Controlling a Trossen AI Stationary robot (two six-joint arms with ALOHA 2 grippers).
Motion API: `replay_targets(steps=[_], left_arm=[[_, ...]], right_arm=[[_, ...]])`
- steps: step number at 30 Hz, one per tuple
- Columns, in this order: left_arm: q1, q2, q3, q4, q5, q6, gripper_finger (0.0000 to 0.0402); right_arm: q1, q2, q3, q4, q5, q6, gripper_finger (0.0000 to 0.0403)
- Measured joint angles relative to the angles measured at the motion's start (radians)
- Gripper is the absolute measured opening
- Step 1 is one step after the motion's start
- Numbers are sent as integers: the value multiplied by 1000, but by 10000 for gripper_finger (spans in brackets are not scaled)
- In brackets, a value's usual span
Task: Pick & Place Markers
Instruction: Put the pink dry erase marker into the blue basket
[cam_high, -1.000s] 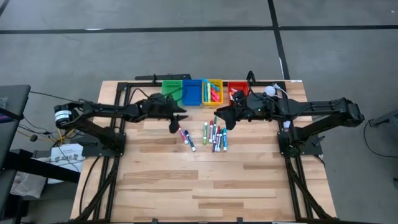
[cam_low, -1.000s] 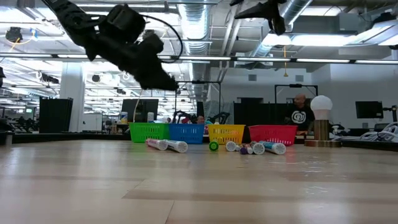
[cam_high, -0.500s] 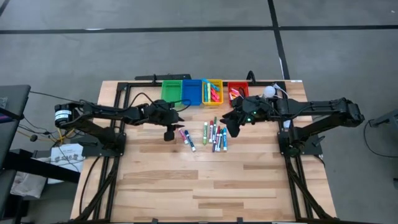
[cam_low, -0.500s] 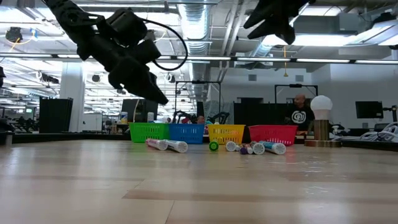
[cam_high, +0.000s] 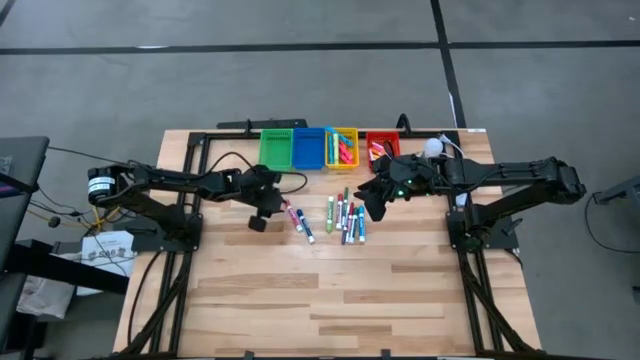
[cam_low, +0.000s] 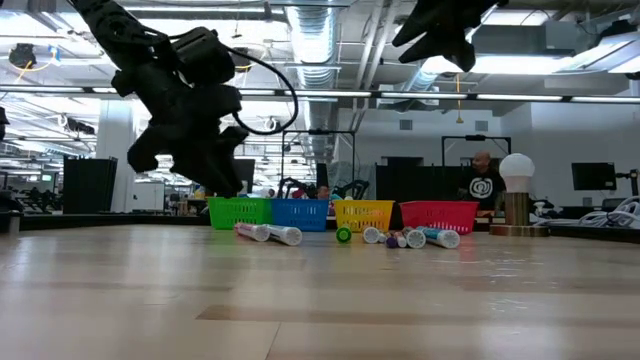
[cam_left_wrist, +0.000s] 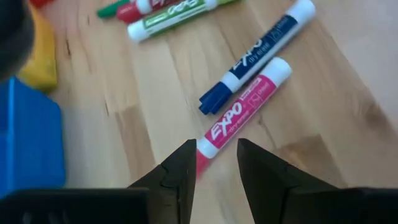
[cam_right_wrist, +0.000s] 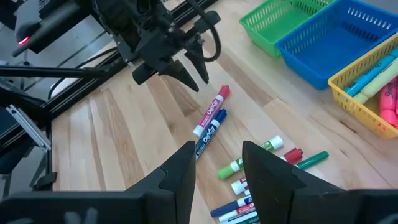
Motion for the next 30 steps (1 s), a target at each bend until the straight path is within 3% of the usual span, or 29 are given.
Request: replay_targets(steps=[5, 14, 21, 30], left_arm=[[0, 0, 0, 3, 0, 192, 117], [24, 45, 2, 60, 72, 332, 117], [35, 167, 2, 110, 72, 354, 117], [46, 228, 4, 147, 106, 361, 117]], right_arm=[[0, 0, 0, 0, 0, 0, 123], [0, 0, 0, 0, -2, -1, 123], [0, 0, 0, 0, -12, -1, 123], [0, 0, 0, 0, -28, 0, 123]])
